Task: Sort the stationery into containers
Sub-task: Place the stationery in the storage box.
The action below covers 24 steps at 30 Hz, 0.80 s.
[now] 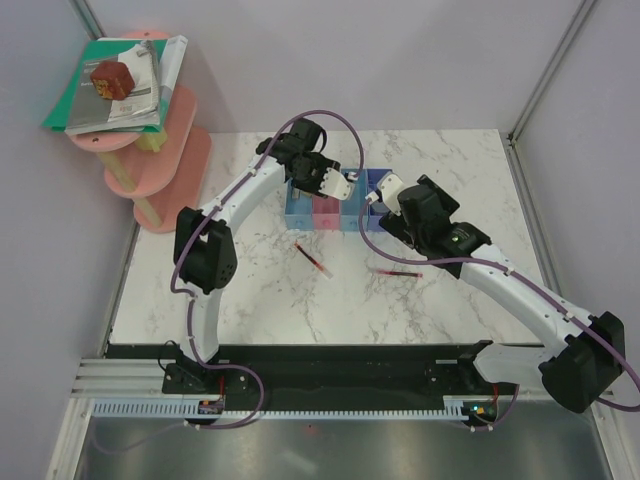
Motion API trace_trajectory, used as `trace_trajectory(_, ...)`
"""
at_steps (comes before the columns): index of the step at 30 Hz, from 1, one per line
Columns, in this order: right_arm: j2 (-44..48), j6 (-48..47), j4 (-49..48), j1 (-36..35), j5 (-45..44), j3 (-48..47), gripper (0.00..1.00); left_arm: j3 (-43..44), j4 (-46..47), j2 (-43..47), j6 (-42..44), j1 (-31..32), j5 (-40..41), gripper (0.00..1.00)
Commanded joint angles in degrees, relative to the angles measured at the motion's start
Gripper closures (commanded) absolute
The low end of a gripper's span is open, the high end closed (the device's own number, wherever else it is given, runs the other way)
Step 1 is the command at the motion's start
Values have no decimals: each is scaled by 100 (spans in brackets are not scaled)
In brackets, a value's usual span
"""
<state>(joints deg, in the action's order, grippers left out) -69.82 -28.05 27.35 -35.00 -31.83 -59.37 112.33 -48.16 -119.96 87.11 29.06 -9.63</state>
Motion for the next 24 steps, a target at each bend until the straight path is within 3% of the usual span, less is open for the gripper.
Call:
trace_trajectory(1,48,142,-178,11,2,-66,2,280,17,-70,491,30,-66,98)
trace_trajectory(14,74,230,-195,46,98,75,2,930,17,-862,921,91,119,91)
trace_trajectory(24,118,292,-178,90,177,198,2,1159,490,-1143,816,153,242,42)
